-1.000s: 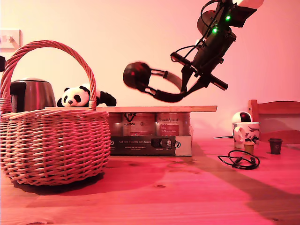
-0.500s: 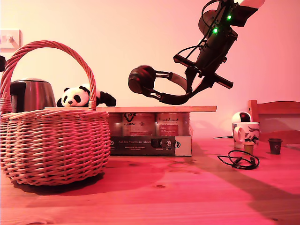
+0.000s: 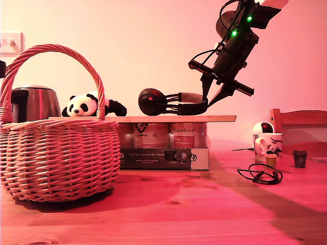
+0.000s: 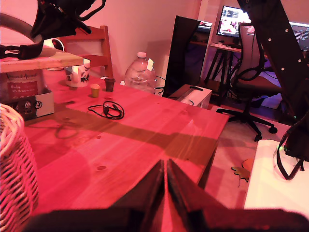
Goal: Pick up the headphones and place it on the shelf behind you
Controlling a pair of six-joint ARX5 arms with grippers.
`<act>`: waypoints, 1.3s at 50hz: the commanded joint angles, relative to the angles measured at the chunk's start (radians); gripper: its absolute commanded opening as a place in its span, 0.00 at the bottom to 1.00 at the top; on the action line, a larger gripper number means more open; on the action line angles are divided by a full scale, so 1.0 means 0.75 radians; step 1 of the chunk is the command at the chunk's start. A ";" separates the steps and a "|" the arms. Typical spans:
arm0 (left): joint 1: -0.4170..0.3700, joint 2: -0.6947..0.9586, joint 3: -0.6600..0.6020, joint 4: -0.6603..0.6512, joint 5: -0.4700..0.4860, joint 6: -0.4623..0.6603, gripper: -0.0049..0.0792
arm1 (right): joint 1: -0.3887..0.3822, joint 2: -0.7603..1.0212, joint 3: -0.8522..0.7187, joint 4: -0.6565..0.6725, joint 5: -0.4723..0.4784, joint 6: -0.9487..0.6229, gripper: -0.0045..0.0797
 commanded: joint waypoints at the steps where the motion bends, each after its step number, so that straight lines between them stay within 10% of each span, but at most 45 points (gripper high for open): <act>1: -0.004 -0.013 -0.042 0.012 0.002 0.006 0.04 | 0.000 -0.019 0.019 0.019 0.008 -0.001 0.26; 11: -0.004 -0.013 -0.042 0.012 0.002 0.006 0.04 | -0.001 -0.019 0.024 0.050 0.002 -0.041 0.43; 26: -0.004 -0.013 -0.042 0.012 0.002 0.006 0.04 | 0.000 -0.019 0.140 -0.066 -0.035 -0.115 0.42; 47: -0.004 -0.013 -0.042 0.017 -0.041 0.047 0.04 | 0.039 -0.020 0.330 -0.321 -0.031 -0.405 0.03; 65: -0.004 -0.013 0.002 0.218 -0.479 0.055 0.04 | 0.107 -0.022 0.330 -0.325 0.035 -0.485 0.04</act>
